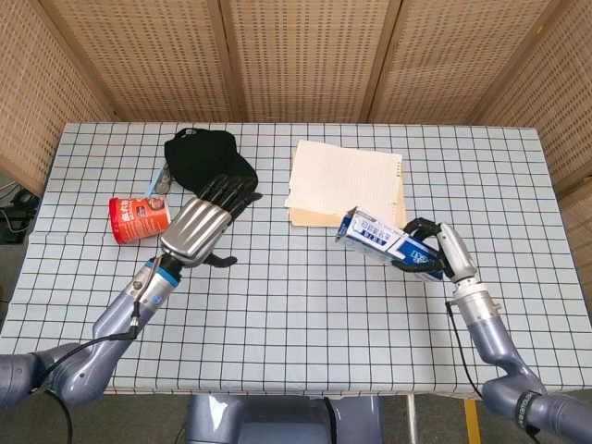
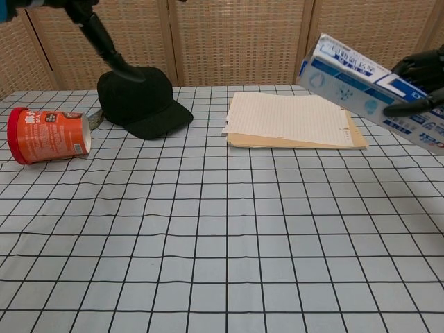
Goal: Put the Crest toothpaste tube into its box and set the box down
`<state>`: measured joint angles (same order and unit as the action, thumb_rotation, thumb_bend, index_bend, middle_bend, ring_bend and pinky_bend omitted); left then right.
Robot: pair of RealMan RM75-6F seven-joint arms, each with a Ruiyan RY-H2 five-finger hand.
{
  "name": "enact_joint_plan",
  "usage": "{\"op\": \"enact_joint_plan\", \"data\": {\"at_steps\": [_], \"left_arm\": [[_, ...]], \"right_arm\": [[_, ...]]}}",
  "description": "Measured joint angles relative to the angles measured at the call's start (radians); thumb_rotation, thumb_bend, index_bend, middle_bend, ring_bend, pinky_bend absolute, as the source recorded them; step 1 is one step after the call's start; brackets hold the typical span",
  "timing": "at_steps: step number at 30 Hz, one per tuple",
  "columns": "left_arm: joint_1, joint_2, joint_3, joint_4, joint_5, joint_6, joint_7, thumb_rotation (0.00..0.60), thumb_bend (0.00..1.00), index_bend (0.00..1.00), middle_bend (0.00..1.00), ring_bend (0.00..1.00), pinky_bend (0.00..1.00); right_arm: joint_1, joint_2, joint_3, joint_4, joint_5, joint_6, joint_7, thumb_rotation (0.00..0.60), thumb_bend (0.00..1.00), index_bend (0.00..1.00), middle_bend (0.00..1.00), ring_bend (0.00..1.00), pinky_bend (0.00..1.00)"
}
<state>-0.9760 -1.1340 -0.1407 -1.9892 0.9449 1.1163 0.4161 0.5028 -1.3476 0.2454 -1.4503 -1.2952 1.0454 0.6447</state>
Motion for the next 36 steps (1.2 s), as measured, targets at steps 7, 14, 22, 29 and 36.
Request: {"op": "enact_joint_plan", "data": {"at_steps": [7, 14, 22, 29, 36], "left_arm": [[0.130, -0.012, 0.088, -0.010, 0.120, 0.078, -0.042, 0.600, 0.05, 0.12, 0.00, 0.00, 0.00], [0.254, -0.047, 0.164, 0.042, 0.220, 0.160, -0.070, 0.600, 0.05, 0.12, 0.00, 0.00, 0.00], [0.395, -0.100, 0.226, 0.152, 0.327, 0.242, -0.133, 0.600, 0.05, 0.12, 0.00, 0.00, 0.00], [0.500, -0.113, 0.253, 0.219, 0.391, 0.306, -0.195, 0.600, 0.05, 0.11, 0.00, 0.00, 0.00], [0.611, -0.122, 0.271, 0.272, 0.433, 0.399, -0.217, 0.600, 0.05, 0.10, 0.00, 0.00, 0.00]], "right_arm": [[-0.028, -0.031, -0.060, 0.026, 0.049, -0.011, -0.194, 0.600, 0.25, 0.77, 0.57, 0.55, 0.50], [-0.044, -0.084, -0.102, 0.037, 0.082, -0.011, -0.352, 0.600, 0.25, 0.66, 0.46, 0.43, 0.38], [-0.061, -0.139, -0.132, 0.055, 0.109, 0.008, -0.531, 0.600, 0.18, 0.19, 0.00, 0.00, 0.00], [-0.104, -0.126, -0.154, 0.045, 0.096, 0.092, -0.646, 0.600, 0.17, 0.14, 0.00, 0.00, 0.00], [-0.168, -0.059, -0.205, -0.008, 0.019, 0.177, -0.677, 0.600, 0.17, 0.14, 0.00, 0.00, 0.00]]}}
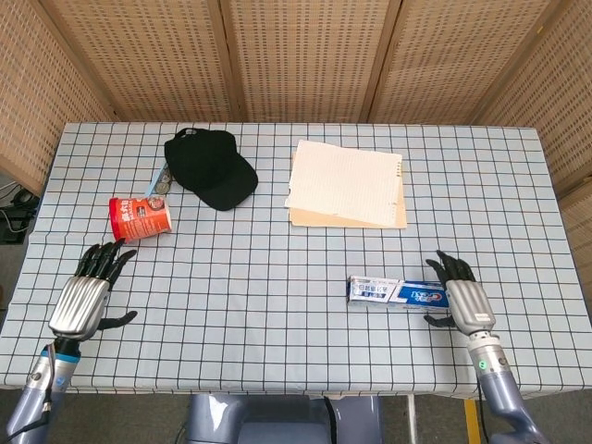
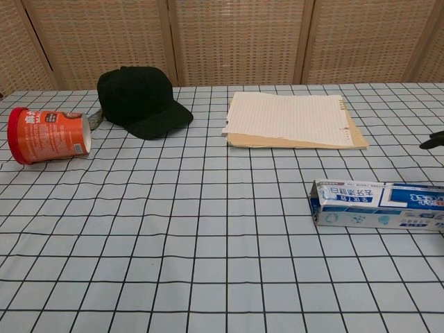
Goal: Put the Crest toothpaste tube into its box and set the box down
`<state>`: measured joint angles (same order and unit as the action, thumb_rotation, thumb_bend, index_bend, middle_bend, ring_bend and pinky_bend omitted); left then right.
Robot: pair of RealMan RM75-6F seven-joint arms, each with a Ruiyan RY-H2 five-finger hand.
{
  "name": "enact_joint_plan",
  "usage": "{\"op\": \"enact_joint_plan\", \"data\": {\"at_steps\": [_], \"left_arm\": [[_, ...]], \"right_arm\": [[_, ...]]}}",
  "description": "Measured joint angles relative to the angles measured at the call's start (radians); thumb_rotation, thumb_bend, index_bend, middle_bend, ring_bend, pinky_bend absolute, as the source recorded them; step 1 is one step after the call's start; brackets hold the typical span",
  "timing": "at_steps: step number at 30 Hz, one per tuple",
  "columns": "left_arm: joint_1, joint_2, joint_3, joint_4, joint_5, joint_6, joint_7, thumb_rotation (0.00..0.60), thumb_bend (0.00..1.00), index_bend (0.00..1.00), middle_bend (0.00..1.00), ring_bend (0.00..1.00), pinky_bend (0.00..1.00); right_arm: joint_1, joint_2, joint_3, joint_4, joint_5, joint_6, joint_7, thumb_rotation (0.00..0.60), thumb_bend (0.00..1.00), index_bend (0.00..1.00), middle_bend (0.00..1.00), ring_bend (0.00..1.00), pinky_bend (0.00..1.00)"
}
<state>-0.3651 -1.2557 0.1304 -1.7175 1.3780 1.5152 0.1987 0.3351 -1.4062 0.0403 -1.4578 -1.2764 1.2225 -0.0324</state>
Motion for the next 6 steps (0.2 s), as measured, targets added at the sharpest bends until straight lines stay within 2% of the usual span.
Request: {"op": "enact_joint_plan", "data": {"at_steps": [6], "left_arm": [[0.088, -0.021, 0.013, 0.079, 0.022, 0.044, -0.002, 0.600, 0.05, 0.10, 0.00, 0.00, 0.00]], "right_arm": [[-0.070, 0.055, -0.056, -0.036, -0.101, 0.099, -0.011, 0.600, 0.17, 0.14, 0.00, 0.00, 0.00]]}}
